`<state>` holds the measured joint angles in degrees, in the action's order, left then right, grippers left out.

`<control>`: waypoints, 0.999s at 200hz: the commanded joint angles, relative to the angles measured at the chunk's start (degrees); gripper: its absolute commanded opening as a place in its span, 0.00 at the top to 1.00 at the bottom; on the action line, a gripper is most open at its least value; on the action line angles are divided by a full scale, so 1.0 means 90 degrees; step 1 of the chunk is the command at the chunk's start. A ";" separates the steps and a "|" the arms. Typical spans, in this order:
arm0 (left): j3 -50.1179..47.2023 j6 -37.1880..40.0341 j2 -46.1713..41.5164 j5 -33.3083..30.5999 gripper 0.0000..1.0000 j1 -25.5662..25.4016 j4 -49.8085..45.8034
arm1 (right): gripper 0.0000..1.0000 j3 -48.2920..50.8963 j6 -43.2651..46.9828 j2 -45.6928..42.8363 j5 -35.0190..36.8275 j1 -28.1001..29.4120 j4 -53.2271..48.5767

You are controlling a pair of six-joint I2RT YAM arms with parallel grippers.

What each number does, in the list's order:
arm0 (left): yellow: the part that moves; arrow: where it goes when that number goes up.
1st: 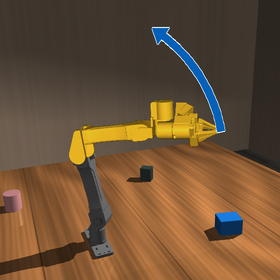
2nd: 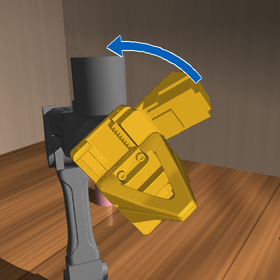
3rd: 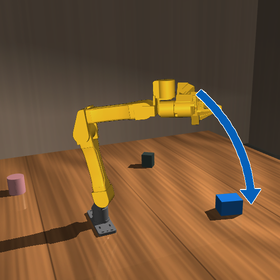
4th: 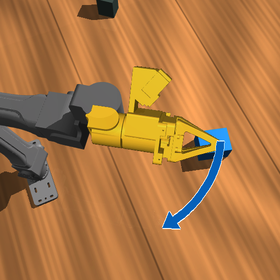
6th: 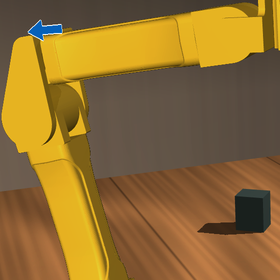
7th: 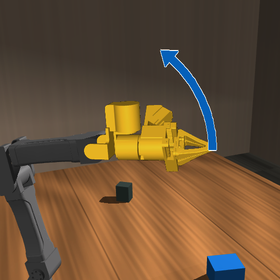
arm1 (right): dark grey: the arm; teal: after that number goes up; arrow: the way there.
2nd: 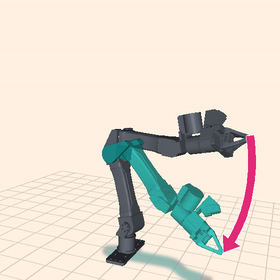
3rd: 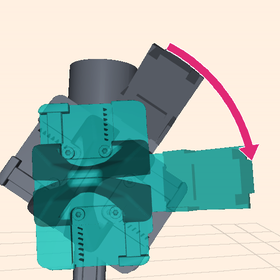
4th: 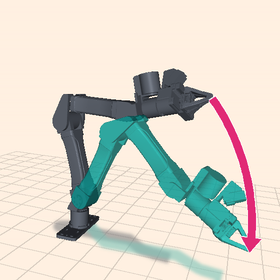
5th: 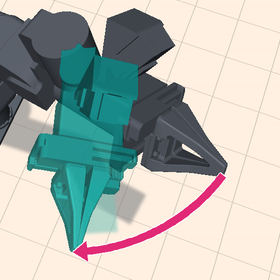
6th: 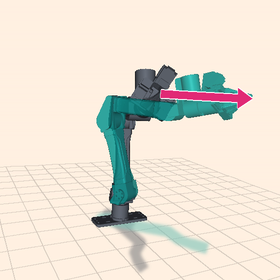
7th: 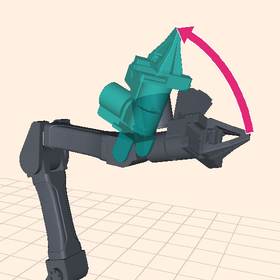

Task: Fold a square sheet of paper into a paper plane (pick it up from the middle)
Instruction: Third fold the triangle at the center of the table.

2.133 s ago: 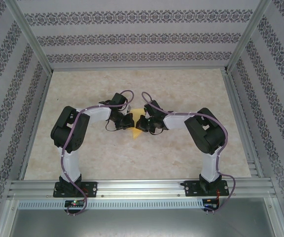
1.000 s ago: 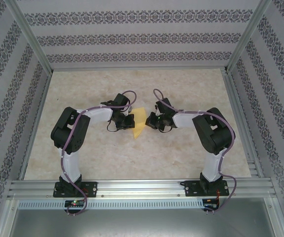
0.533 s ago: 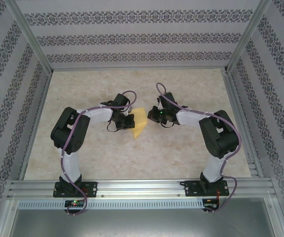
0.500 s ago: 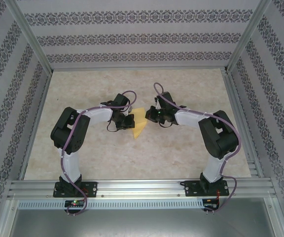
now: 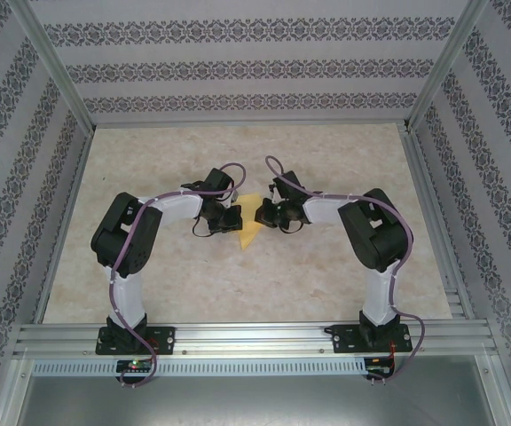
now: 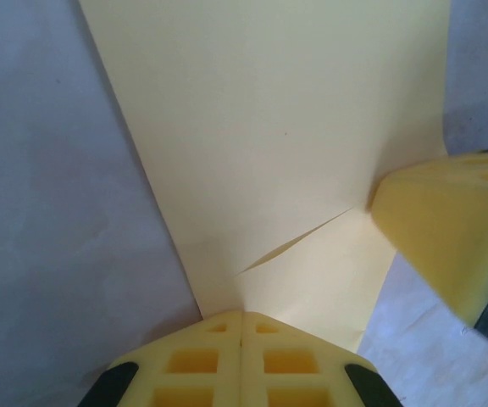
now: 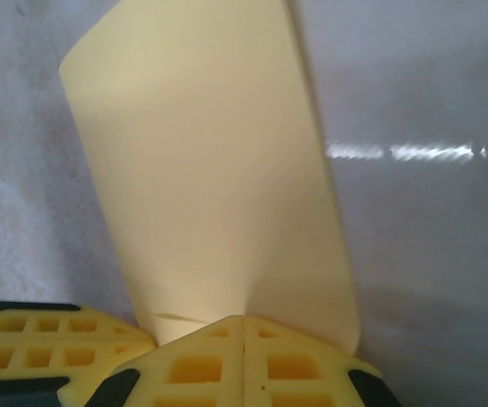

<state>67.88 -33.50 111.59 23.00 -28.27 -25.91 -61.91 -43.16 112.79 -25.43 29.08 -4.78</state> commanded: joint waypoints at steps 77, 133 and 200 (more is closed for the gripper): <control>-0.0383 0.0120 0.0433 -0.1118 1.00 0.0035 -0.0666 | 0.97 0.0148 0.0076 -0.0970 0.0310 -0.0115 -0.0003; -0.0441 0.0058 0.0483 -0.1109 1.00 0.0036 -0.0525 | 0.99 0.1380 -0.1216 -0.1400 0.0002 0.0721 0.1329; -0.0539 0.0017 0.0490 -0.1067 1.00 0.0029 -0.0418 | 1.00 0.1614 -0.1698 -0.0984 0.0023 0.1075 0.2054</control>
<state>67.11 -33.50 111.33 23.05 -28.27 -24.80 -47.62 -56.16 102.30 -24.86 38.17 9.26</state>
